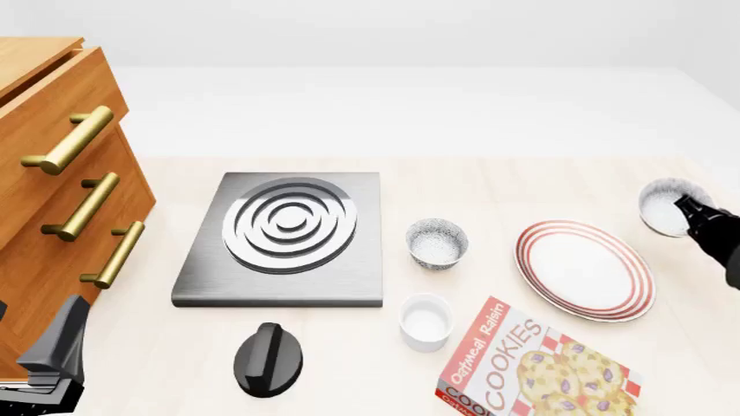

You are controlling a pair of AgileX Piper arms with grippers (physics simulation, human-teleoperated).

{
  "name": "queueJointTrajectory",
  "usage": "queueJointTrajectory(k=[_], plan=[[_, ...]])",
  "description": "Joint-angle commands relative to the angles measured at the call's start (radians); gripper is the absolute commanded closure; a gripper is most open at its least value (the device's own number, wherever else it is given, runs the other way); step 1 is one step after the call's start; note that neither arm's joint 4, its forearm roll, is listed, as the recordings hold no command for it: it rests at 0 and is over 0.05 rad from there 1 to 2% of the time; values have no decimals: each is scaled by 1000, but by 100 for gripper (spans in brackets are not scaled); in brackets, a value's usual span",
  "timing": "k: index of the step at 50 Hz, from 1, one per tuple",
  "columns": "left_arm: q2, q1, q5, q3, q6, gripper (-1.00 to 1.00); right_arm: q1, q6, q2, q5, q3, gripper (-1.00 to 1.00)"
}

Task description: Pick the akita bowl next to the plate and place it on the plate.

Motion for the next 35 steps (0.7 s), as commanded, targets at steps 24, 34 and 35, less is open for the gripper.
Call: queueJointTrajectory(k=[24,34,35], plan=[[0,0,0,0,0,-100,100,79,-231,51,109,100],[0,0,0,0,0,-100,126,94,-277,58,140,100],[0,0,0,0,0,-100,129,95,-282,58,144,100]])
